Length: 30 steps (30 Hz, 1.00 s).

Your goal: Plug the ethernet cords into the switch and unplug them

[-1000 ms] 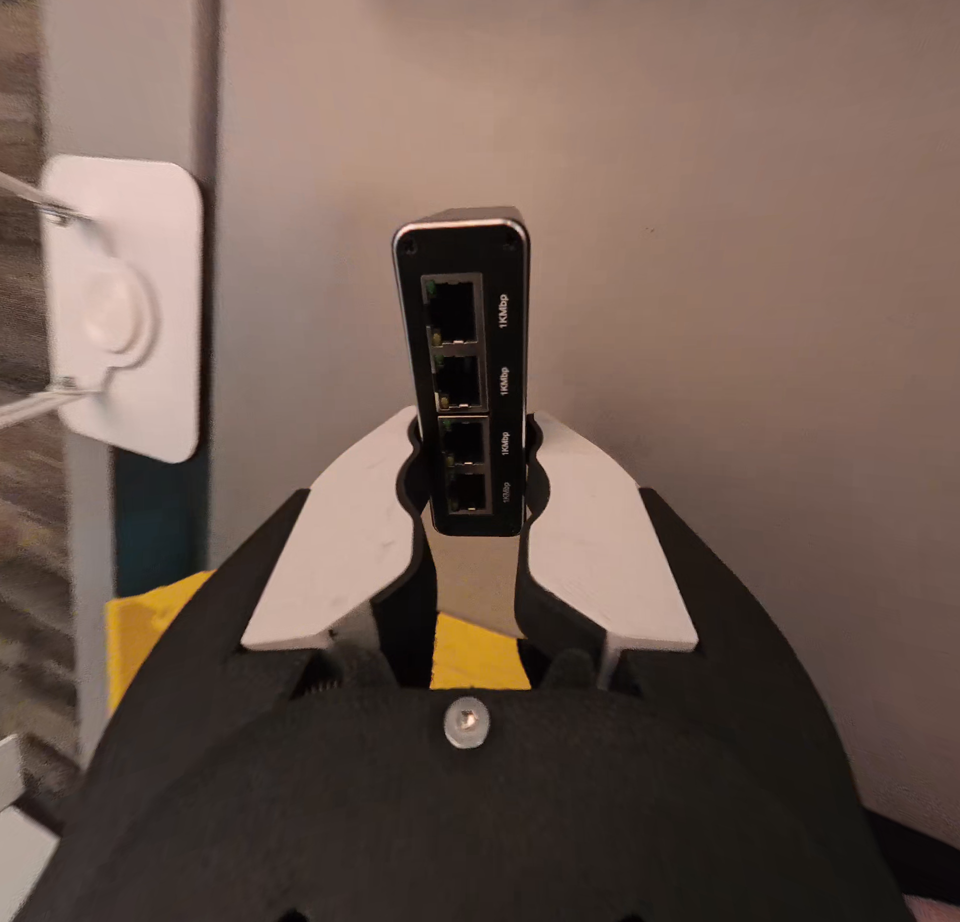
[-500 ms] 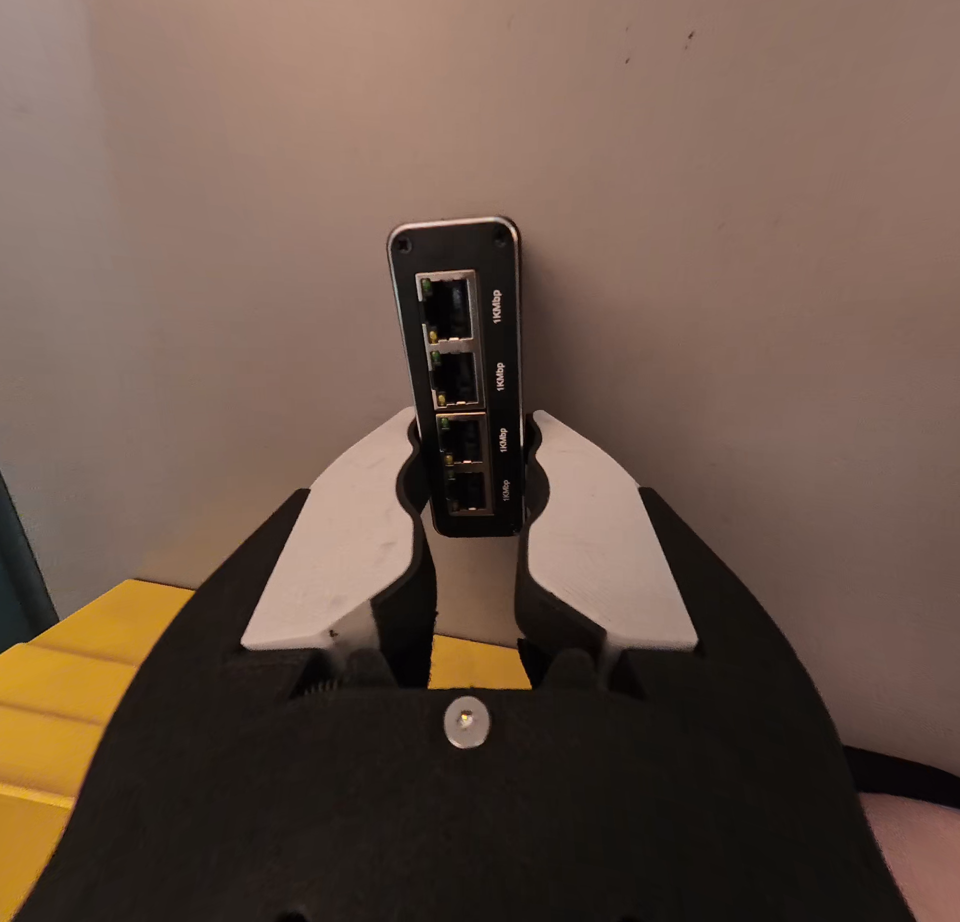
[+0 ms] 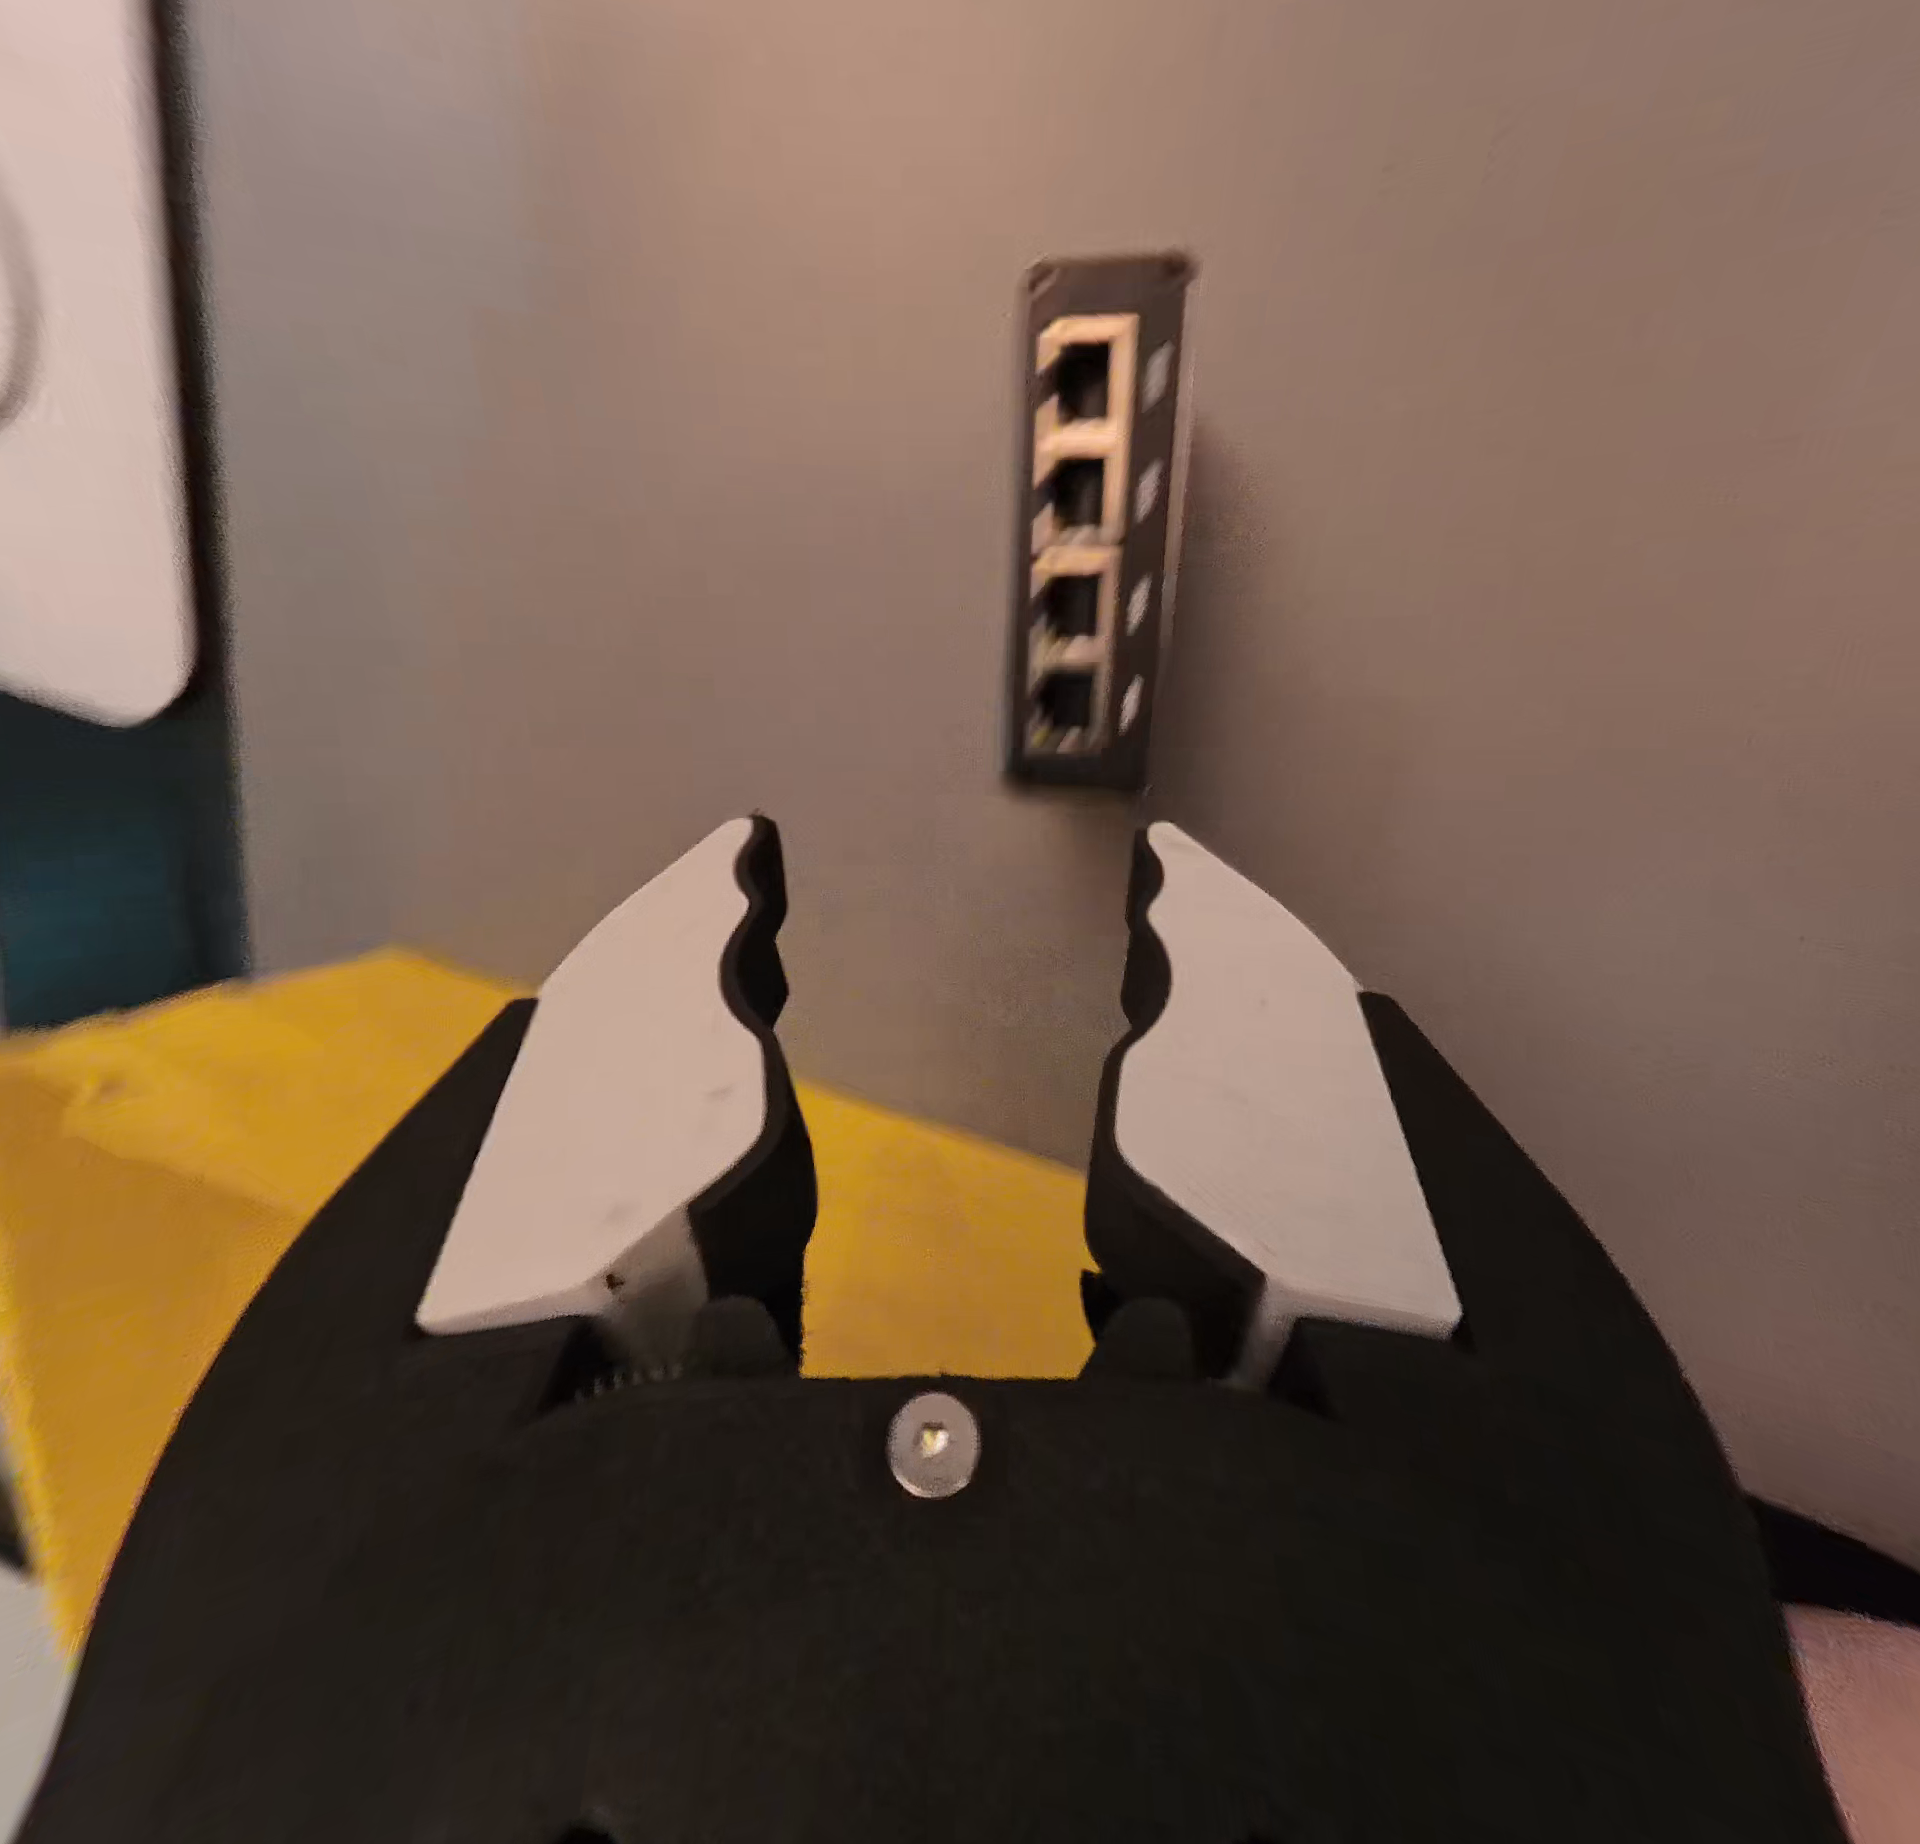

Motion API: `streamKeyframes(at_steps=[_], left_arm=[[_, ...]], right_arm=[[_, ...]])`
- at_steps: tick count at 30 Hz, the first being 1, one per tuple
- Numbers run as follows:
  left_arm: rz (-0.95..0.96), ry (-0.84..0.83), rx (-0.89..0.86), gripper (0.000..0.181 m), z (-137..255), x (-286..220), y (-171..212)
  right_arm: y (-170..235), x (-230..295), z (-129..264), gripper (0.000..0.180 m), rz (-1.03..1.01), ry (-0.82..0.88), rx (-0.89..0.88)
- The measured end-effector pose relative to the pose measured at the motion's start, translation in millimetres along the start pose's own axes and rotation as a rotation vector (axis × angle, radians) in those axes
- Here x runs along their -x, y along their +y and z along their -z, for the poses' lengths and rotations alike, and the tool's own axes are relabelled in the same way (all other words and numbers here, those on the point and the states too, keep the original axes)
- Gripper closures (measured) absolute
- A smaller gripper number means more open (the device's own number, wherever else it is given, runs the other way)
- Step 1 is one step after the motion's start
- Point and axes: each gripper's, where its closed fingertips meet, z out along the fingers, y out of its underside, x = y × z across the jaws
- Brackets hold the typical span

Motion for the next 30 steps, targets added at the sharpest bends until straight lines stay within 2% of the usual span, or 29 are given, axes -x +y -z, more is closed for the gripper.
streamKeyframes(at_steps=[3,5,7,10,12,20,27,30], left_arm=[[0.127,-0.139,-0.085,0.117,62.2,31.0,35.2],[0.275,-0.155,-0.182,0.117,101.2,39.8,63.5],[0.439,-0.116,-0.213,0.118,119.8,36.7,100.2],[0.514,0.091,-0.071,0.124,111.4,-1.6,150.5],[0.497,0.161,-0.02,0.131,100.2,-12.6,163.4],[0.63,0.402,0.159,0.137,48.4,-17.1,175.5],[0.656,0.461,0.334,0.141,29.3,-27.1,188.7],[0.639,0.56,0.354,0.172,30.5,-39.6,180.6]], right_arm=[[-8.8,1.4,7.4,0.147,0.023,0.011,-0.035],[-12.5,2.3,10.0,0.147,0.016,0.0,-0.055],[-11.9,1.2,10.4,0.147,0.006,-0.005,-0.057],[-7.3,-1.2,8.7,0.147,-0.004,0.002,-0.04],[-5.4,0.4,6.8,0.146,-0.007,-0.004,-0.026],[1.3,5.8,-3.8,0.146,0.024,0.001,0.025],[0.6,9.9,-7.4,0.146,0.045,-0.003,0.035],[5.7,7.7,-9.8,0.146,0.043,0.0,0.059]])
